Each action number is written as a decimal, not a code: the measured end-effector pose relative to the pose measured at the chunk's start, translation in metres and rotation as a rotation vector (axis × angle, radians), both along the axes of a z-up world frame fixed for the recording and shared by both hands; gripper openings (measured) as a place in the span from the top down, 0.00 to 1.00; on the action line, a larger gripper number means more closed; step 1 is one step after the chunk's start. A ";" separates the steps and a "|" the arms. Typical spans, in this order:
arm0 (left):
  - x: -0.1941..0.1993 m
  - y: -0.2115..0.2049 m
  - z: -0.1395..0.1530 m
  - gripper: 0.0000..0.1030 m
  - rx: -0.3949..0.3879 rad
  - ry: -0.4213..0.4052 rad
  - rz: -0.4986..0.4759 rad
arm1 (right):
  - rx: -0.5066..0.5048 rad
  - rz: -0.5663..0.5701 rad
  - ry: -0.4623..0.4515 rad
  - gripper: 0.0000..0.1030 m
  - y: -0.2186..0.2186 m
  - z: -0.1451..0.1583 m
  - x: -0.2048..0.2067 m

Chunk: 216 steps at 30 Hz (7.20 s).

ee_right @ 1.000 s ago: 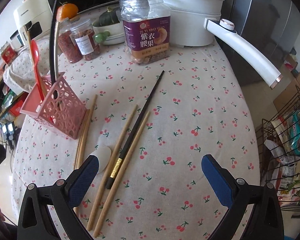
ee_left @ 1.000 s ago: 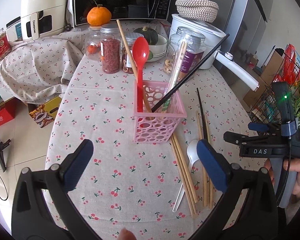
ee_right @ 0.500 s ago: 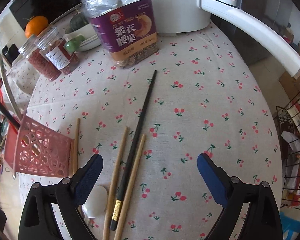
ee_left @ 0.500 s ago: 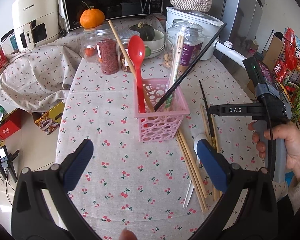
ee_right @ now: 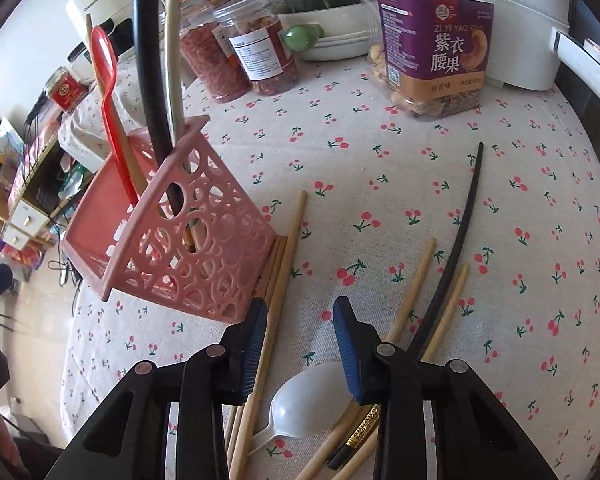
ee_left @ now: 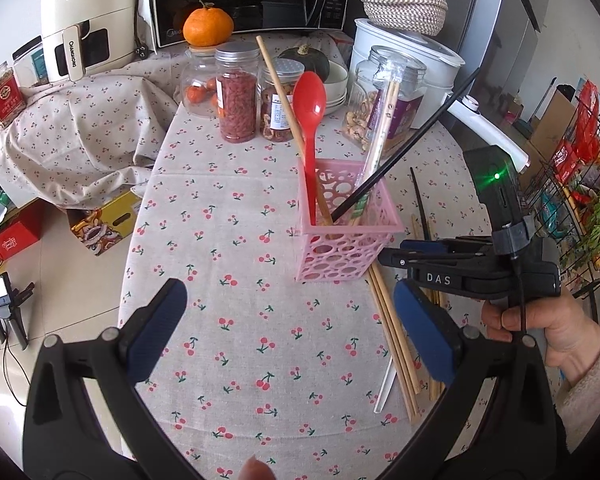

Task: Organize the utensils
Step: 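Lower the right gripper onto a wooden chopstick beside the white spoon and close it, then lift the wooden chopstick with the right gripper while the left gripper grasps another wooden chopstick, then lower both wooden chopsticks into the pink basket and open both grippers, then move the left gripper to the white plastic spoon handle and close it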

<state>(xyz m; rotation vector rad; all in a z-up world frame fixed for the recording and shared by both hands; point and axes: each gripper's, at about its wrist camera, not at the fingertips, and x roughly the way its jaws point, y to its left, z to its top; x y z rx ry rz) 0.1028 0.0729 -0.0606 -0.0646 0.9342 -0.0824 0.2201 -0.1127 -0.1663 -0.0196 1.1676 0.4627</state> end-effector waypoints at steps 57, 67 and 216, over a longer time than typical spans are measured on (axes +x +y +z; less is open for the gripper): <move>0.050 -0.098 -0.096 0.78 -0.136 0.248 -0.029 | 0.217 -0.213 -0.093 0.94 -0.127 0.104 -0.074; 0.045 -0.110 -0.092 0.90 -0.083 0.243 -0.074 | 0.216 -0.202 -0.114 0.94 -0.126 0.112 -0.079; 0.038 -0.177 -0.089 0.63 0.049 0.228 -0.554 | -0.092 -0.363 -0.127 0.00 -0.184 0.077 -0.050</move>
